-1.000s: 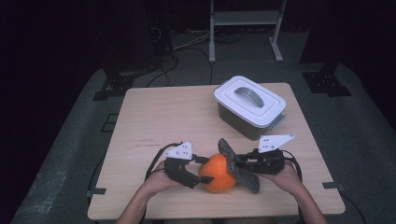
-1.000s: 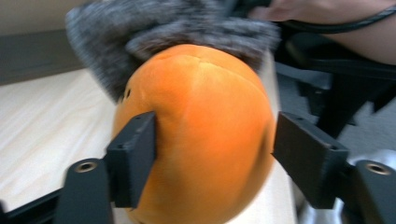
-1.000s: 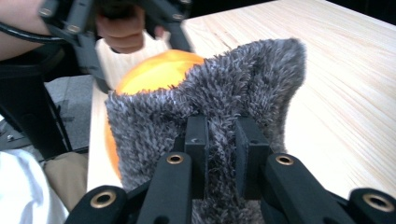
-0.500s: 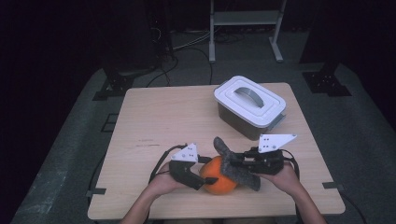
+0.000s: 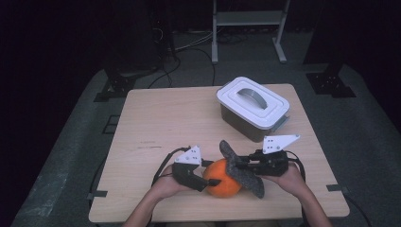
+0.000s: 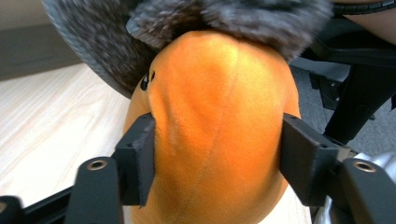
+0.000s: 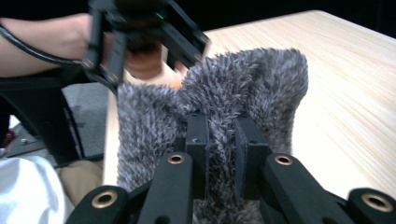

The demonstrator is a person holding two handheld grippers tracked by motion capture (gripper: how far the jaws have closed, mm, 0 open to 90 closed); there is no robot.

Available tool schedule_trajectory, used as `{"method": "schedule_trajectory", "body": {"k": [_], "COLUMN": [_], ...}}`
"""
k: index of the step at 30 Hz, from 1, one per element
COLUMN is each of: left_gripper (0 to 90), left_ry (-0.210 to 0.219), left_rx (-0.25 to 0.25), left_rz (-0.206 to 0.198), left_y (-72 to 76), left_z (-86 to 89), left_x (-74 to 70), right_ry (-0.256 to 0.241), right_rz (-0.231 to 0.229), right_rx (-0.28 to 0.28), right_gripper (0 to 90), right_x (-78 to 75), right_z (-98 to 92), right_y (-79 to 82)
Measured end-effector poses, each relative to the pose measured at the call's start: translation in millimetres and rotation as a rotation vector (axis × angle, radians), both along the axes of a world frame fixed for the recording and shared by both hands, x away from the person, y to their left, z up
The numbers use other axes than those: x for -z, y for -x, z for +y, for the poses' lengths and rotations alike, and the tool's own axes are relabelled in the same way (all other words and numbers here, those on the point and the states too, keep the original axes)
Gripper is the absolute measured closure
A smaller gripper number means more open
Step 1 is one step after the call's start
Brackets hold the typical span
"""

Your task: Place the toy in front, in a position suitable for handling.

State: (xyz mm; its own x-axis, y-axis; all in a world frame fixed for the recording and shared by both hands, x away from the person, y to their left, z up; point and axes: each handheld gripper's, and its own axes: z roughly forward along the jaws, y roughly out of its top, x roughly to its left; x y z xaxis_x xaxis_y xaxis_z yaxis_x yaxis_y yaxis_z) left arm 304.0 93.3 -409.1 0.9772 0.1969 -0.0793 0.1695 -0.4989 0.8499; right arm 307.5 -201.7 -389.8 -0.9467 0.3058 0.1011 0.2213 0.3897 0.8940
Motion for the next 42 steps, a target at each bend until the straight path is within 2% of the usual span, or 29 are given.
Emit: {"method": "schedule_trajectory", "body": {"k": [3,7,8,10,11,13,16,18,20,21,22,25,27,28,29,31,33,35,40,42], "left_gripper": [37.2,37.1,37.1,37.3,37.4,37.6,37.6,37.6,37.5,37.4,37.1,34.8,29.1,26.9,25.2,20.8,20.8,21.6,27.8,27.7], "left_ry": [-0.009,-0.013,-0.013,-0.031,-0.036,-0.039,-0.062,-0.074,-0.075,-0.075,-0.095,-0.1,-0.11,-0.09,-0.09,-0.065,-0.059,-0.07,-0.032,-0.025], "left_rx": [-0.007,-0.042,-0.047,-0.064,-0.069,-0.09,-0.133,-0.169,-0.205,-0.205,-0.209,-0.188,-0.159,-0.146,-0.146,-0.152,-0.147,-0.112,0.0,-0.012], "left_rz": [-0.019,-0.047,-0.052,-0.07,-0.074,-0.084,-0.116,-0.143,-0.151,-0.151,-0.156,-0.155,-0.152,-0.144,-0.144,-0.12,-0.109,-0.082,-0.017,-0.031], "left_y": [0.7,2.8,3.2,3.6,3.6,3.6,2.9,2.4,1.6,1.6,1.8,5.2,6.9,7.0,7.0,3.5,2.3,2.5,5.2,5.5], "left_z": [1.0,-1.9,-2.5,-2.6,-2.0,0.0,3.6,5.0,5.3,5.3,3.1,-3.0,-6.1,-5.7,-5.7,-2.4,-1.8,-3.5,-4.1,-4.7], "left_x": [-3.0,-5.1,-4.8,-5.7,-6.4,-8.1,-12.0,-13.7,-13.9,-13.9,-11.8,-8.6,-9.2,-9.1,-9.1,-10.7,-9.9,-5.3,-5.0,-6.0], "right_ry": [-0.009,-0.076,-0.071,-0.026,-0.016,-0.029,0.021,0.006,-0.015,-0.027,-0.035,-0.016,0.03,0.04,0.048,0.053,0.054,0.051,0.085,0.084], "right_rz": [0.015,-0.034,-0.053,-0.076,-0.068,-0.04,-0.029,-0.025,-0.044,-0.052,-0.06,-0.057,-0.042,-0.028,-0.014,-0.009,0.001,0.013,0.017,0.032], "right_rx": [0.028,0.004,-0.006,-0.009,-0.007,0.005,0.069,0.089,0.092,0.087,0.082,0.071,0.063,0.056,0.053,0.064,0.079,0.088,0.132,0.145], "right_gripper": [77.4,77.4,77.4,77.4,77.4,77.4,77.4,77.4,77.3,77.3,77.2,77.1,77.0,76.9,76.8,76.7,76.7,76.5,76.2,76.1], "right_x": [2.6,-12.8,-15.6,-14.7,-11.2,-4.1,2.3,3.5,-1.4,-4.1,-6.1,-3.5,3.8,7.4,9.2,9.8,10.7,12.3,15.6,18.2], "right_z": [-4.2,3.3,7.2,15.0,16.3,12.7,3.6,-0.4,0.7,2.6,5.0,13.6,18.4,19.0,18.1,13.8,8.9,5.3,-1.8,-5.9], "right_y": [-0.8,7.9,9.8,12.0,11.1,6.3,-0.5,-0.9,1.6,2.9,3.8,4.2,3.0,2.0,1.2,0.4,-1.2,-3.3,-7.7,-10.1]}}
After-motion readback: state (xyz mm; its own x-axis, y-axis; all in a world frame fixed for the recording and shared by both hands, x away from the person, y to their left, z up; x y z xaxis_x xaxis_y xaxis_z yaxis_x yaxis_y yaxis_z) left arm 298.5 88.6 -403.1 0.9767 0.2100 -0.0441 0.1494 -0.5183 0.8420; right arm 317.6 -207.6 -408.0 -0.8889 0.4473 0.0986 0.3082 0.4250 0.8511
